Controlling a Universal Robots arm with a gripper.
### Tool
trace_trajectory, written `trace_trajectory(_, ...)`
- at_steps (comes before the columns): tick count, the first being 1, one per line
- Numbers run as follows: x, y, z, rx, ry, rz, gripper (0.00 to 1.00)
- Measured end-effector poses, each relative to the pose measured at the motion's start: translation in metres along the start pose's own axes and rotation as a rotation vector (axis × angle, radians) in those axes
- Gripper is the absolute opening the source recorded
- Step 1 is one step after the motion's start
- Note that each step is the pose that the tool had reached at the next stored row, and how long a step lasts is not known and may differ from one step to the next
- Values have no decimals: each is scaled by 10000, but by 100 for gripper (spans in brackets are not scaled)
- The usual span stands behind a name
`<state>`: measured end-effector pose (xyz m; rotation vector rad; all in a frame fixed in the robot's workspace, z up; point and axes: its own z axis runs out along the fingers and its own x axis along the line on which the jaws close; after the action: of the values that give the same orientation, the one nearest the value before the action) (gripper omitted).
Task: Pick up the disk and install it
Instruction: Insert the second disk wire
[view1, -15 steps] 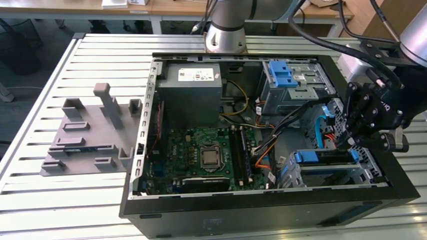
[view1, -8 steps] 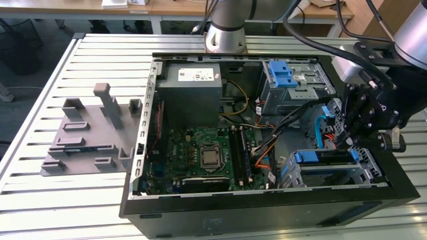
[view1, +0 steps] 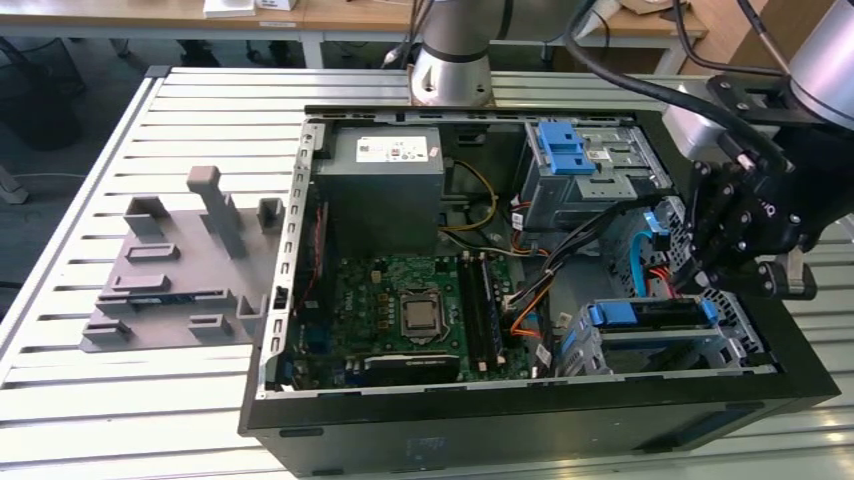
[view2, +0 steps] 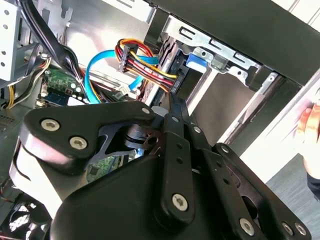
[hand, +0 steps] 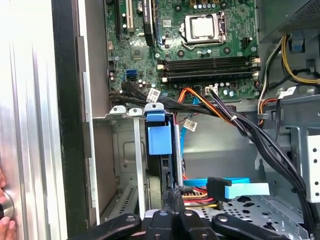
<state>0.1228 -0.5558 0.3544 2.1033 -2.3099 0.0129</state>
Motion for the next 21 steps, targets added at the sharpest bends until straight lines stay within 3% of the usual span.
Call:
trace_trajectory(4,1,21,-31,43,-9,0,11)
trace_trajectory(11,18,187,-32,169,-18,3,11)
trace_trajectory(18,21,218,-126,229,-22,5,11)
trace_trajectory(21,24,258,-134,243,-27,4,11)
